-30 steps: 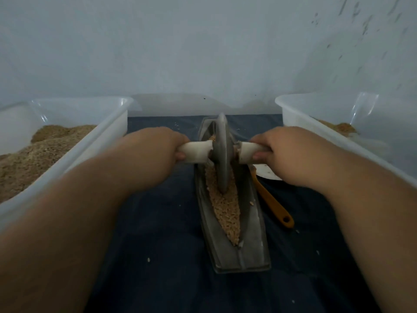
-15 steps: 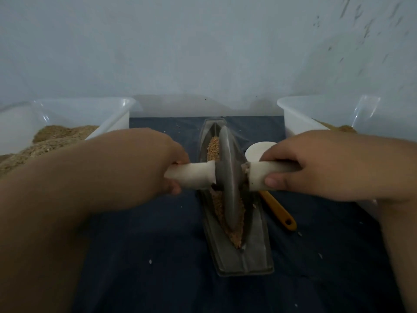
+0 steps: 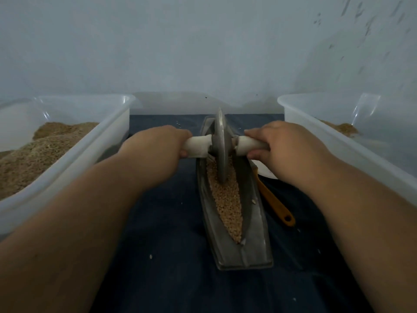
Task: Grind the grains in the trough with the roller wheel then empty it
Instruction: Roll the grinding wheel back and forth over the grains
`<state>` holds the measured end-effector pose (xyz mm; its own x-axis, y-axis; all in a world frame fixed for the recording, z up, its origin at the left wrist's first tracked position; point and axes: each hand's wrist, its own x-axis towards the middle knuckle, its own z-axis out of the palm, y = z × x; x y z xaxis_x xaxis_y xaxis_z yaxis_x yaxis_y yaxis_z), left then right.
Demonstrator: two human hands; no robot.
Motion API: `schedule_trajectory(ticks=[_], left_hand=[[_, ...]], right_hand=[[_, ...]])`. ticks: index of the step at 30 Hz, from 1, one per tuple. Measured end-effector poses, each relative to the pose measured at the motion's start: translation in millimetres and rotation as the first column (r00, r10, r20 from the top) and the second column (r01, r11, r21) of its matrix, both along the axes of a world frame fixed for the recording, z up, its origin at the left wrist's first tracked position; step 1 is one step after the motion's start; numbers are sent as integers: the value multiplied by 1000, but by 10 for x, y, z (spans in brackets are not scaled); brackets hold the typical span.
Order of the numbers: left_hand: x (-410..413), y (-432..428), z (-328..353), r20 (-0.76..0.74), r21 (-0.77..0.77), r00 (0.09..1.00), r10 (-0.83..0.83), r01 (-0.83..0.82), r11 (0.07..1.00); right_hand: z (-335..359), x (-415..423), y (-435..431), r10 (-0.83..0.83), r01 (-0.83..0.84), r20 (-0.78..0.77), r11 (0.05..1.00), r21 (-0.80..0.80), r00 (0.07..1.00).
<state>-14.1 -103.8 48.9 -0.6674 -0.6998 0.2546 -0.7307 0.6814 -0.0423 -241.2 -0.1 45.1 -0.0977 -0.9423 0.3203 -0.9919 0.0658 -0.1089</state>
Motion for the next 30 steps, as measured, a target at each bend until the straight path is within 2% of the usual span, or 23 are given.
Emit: schedule_trajectory(ticks=[2, 5, 8, 12, 16, 19, 22, 26, 28, 30], left_hand=[[-6, -13, -20, -22, 2, 1000, 4, -3, 1000], [46, 26, 22, 23, -17, 1000, -16, 17, 1000], [148, 117, 139, 126, -29, 990, -65, 69, 997], [285, 253, 321, 234, 94, 962, -140, 121, 988], [300, 315, 358, 261, 153, 952, -158, 120, 981], [254, 256, 309, 247, 186, 958, -145, 100, 977], [129, 115, 166, 122, 165, 988, -99, 78, 983], [-37, -2, -92, -68, -16, 998, -5, 4, 1000], [-52, -16, -203, -30, -139, 999, 15, -19, 990], [-47, -8, -243, 9, -191, 1000, 20, -18, 981]], right_hand=[[-38, 2, -8, 0, 0, 11, 999, -49, 1000], [2, -6, 38, 21, -21, 6, 999, -25, 1000], [154, -26, 167, 73, -76, 38, 992, 98, 997], [376, 1, 379, 134, -146, 59, 943, 298, 989], [438, 56, 460, 143, -155, 61, 916, 369, 988], [365, 44, 362, 117, -132, 69, 952, 277, 991], [153, -9, 149, 56, -64, 73, 990, 122, 996], [-104, -45, -41, -31, 32, 17, 996, -87, 999], [-130, -53, -61, -37, 39, 18, 994, -106, 999], [-115, -37, -43, -36, 34, -24, 996, -80, 999]])
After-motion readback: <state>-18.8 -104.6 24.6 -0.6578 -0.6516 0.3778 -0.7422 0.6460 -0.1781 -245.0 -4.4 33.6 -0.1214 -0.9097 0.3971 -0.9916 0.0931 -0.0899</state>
